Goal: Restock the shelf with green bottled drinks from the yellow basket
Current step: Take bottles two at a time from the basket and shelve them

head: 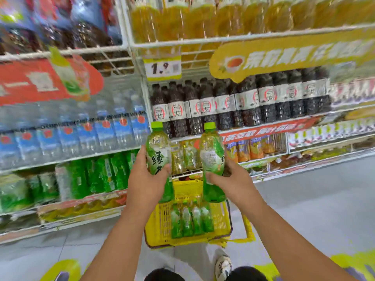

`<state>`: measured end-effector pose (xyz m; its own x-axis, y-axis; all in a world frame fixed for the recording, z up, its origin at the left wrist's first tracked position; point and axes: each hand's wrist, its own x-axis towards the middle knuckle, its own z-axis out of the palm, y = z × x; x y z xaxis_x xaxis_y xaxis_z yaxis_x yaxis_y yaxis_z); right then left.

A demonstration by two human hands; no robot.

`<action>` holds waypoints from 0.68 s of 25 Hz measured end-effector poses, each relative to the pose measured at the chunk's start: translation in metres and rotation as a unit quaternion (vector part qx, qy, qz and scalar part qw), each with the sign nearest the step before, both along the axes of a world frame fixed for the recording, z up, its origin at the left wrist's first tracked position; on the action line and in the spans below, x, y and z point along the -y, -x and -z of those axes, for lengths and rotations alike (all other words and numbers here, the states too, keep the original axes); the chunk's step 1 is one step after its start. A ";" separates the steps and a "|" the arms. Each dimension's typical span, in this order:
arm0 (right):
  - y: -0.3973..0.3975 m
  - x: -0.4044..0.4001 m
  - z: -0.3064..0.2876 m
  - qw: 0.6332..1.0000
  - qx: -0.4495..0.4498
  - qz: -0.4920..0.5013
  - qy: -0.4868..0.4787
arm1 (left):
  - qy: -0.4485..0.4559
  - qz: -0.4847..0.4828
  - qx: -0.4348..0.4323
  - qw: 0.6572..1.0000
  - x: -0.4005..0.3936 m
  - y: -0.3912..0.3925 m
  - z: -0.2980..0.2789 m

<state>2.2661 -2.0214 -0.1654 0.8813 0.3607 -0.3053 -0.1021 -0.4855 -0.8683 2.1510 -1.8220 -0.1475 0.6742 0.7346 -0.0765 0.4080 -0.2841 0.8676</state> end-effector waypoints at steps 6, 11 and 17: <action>0.003 -0.013 -0.095 0.997 0.051 0.004 -0.050 | 0.003 0.008 0.076 0.997 -0.007 -0.002 -0.098; -0.005 -0.038 -0.161 0.989 0.075 0.003 -0.124 | -0.007 0.010 0.135 0.991 -0.028 -0.007 -0.165; -0.022 -0.046 -0.217 0.973 0.114 -0.025 -0.197 | 0.020 -0.003 0.181 0.983 -0.049 -0.007 -0.214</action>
<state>2.2877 -1.9753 0.0512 0.8880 0.4550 0.0672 0.1302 -0.1086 -0.9855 2.1584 -1.7730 0.0668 0.6589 0.7394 0.1385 0.0718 -0.2451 0.9668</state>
